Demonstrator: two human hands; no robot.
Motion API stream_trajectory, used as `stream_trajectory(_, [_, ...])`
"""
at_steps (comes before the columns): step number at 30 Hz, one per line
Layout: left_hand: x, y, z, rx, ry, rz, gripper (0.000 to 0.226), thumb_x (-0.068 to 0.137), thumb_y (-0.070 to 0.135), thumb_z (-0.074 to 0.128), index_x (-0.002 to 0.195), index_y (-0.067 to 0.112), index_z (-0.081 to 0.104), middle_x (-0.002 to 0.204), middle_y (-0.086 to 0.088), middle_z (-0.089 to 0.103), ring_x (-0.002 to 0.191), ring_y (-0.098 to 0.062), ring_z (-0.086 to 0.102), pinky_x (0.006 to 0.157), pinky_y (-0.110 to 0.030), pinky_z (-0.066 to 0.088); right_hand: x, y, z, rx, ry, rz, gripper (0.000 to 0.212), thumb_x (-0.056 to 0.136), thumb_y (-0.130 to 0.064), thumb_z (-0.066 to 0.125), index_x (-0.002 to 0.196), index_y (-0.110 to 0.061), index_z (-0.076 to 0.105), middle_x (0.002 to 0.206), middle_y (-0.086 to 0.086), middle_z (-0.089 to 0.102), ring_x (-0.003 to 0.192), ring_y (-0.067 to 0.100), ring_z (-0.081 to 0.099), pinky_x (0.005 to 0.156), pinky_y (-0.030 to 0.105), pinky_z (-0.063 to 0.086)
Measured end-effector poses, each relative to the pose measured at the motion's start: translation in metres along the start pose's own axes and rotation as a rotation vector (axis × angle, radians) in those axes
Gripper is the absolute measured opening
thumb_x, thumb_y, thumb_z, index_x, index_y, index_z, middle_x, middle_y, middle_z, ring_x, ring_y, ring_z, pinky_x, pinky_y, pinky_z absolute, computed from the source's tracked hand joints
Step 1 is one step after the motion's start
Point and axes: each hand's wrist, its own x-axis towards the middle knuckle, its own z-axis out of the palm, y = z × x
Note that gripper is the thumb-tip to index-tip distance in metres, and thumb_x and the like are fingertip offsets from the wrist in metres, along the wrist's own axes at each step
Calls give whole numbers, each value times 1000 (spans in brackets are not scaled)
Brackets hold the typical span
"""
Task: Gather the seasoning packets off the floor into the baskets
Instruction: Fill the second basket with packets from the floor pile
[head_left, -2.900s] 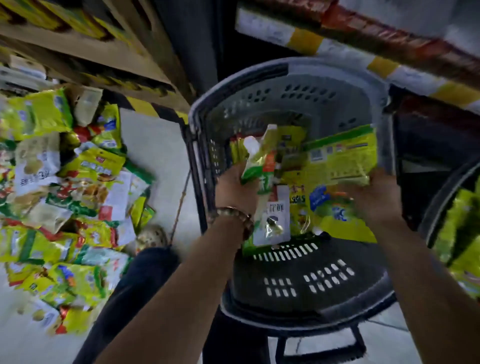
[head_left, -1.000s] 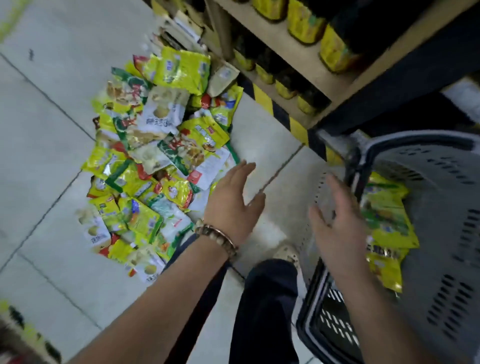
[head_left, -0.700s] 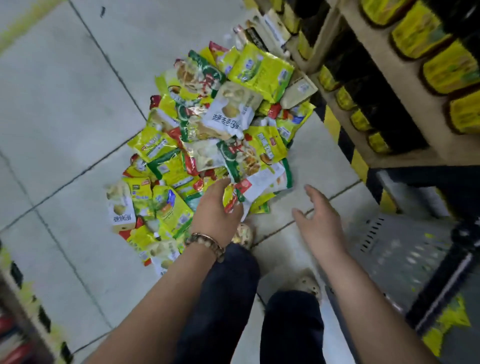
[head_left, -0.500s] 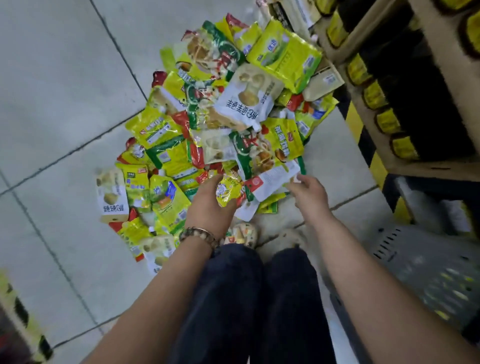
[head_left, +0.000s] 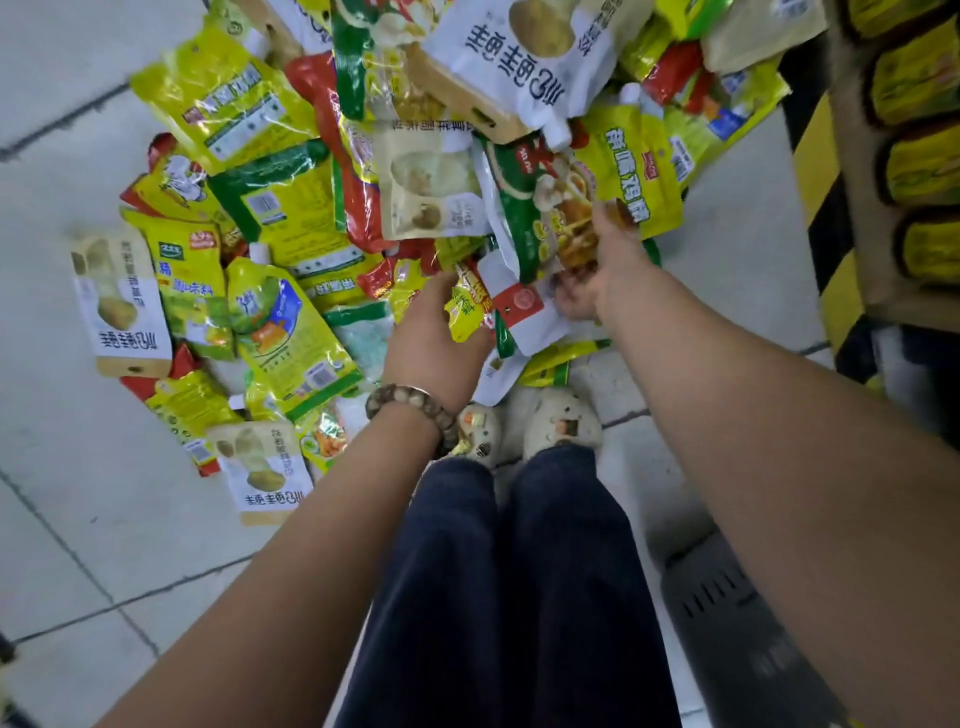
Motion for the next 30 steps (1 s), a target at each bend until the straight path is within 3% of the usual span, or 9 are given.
stream_trajectory(3, [-3, -1, 1, -16, -13, -13, 57, 87, 19, 62, 140, 18, 39, 140, -1, 48, 124, -19, 48, 98, -32, 42, 7, -11, 3, 100, -8, -110, 27, 87, -29, 67, 105, -10, 63, 110, 13, 68, 100, 29, 65, 87, 46, 52])
stream_trajectory(6, [-5, 1, -4, -74, -12, -31, 52, 88, 15, 61, 137, 17, 43, 136, -1, 51, 120, -18, 51, 90, -24, 40, 0, -18, -14, 99, -17, -208, 13, 94, -6, 55, 83, -7, 62, 85, 10, 71, 81, 22, 66, 96, 36, 48])
stream_trajectory(9, [-5, 7, -11, -200, 6, -86, 43, 89, 11, 59, 131, 16, 50, 129, -2, 56, 108, -16, 56, 86, -24, 42, -16, -14, -55, -29, 47, -267, 12, 93, 1, 51, 96, -6, 61, 84, 5, 61, 47, 8, 62, 51, 21, 53])
stream_trajectory(12, [-3, 17, -18, -358, 4, -136, 40, 88, 9, 61, 127, 11, 53, 128, -8, 58, 102, -14, 55, 88, -30, 46, -45, -6, -102, -173, 85, -352, 35, 89, 7, 53, 118, -12, 57, 99, 3, 67, 64, 7, 69, 55, 24, 55])
stream_trajectory(15, [-1, 33, -25, -439, -169, -167, 55, 88, 18, 63, 138, 11, 42, 138, -1, 46, 125, -15, 45, 92, -24, 40, -85, -1, -127, -375, 9, -440, 36, 86, 11, 53, 101, -22, 59, 92, -5, 70, 73, 6, 69, 70, 30, 52])
stream_trajectory(18, [0, 47, -27, -466, -379, -197, 67, 86, 23, 63, 145, 16, 30, 138, 5, 42, 126, -12, 42, 89, -20, 38, -112, 1, -123, -533, -179, -440, 39, 83, 12, 56, 102, -22, 59, 91, -5, 72, 80, 11, 70, 72, 31, 51])
stream_trajectory(22, [2, 50, -26, -493, -511, -331, 64, 61, 41, 82, 115, 15, 60, 106, -3, 69, 100, -25, 64, 84, -37, 51, -118, -1, -90, -602, -383, -426, 44, 81, 10, 58, 109, -24, 58, 104, 1, 70, 96, 21, 67, 81, 35, 55])
stream_trajectory(26, [3, 53, -23, -594, -327, -417, 33, 66, 21, 83, 80, 0, 61, 59, -4, 68, 50, -15, 66, 47, -23, 53, -111, -3, -57, -683, -474, -466, 43, 79, 6, 63, 109, -24, 57, 106, 3, 69, 96, 20, 67, 78, 31, 55])
stream_trajectory(30, [4, 48, -23, -680, -115, -416, 34, 69, 13, 80, 94, -5, 65, 71, -9, 69, 59, -22, 66, 60, -36, 57, -93, -18, -35, -689, -450, -510, 34, 84, -7, 59, 110, -28, 58, 109, 0, 67, 96, 18, 66, 74, 29, 53])
